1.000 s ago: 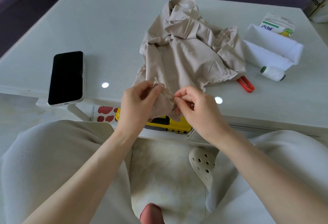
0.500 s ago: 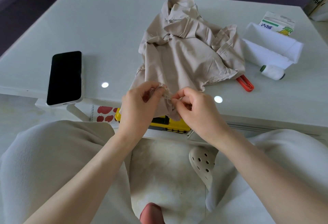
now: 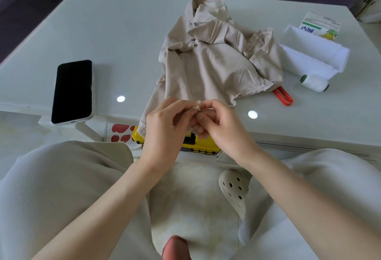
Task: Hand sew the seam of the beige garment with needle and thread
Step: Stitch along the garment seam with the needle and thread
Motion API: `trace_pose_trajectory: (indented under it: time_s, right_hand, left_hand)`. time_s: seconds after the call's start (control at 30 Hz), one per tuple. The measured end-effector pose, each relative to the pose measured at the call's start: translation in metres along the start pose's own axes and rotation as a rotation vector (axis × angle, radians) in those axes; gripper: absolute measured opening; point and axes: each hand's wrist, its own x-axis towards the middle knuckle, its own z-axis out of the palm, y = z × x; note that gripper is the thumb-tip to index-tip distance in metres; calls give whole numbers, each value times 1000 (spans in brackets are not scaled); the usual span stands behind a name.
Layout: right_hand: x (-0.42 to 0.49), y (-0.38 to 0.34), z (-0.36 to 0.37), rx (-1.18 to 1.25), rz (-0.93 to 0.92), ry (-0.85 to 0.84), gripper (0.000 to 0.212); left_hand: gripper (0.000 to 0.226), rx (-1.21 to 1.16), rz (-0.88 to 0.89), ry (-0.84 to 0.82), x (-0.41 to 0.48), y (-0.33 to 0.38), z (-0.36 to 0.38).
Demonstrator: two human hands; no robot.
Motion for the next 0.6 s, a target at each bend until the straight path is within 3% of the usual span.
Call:
trace_pose_trajectory:
  time_s: [0.17, 0.37, 0.6]
  right_hand:
    - [-3, -5, 0, 106, -22, -88, 20]
    - [-4, -4, 2, 80, -75, -32, 23]
    - [-6, 1, 1, -74, -105, 27, 9]
  left_hand:
    - [16, -12, -42, 55, 5, 1, -5]
    - [12, -28, -91, 36, 4, 3, -5]
    - [11, -51, -129, -38, 4, 1, -4]
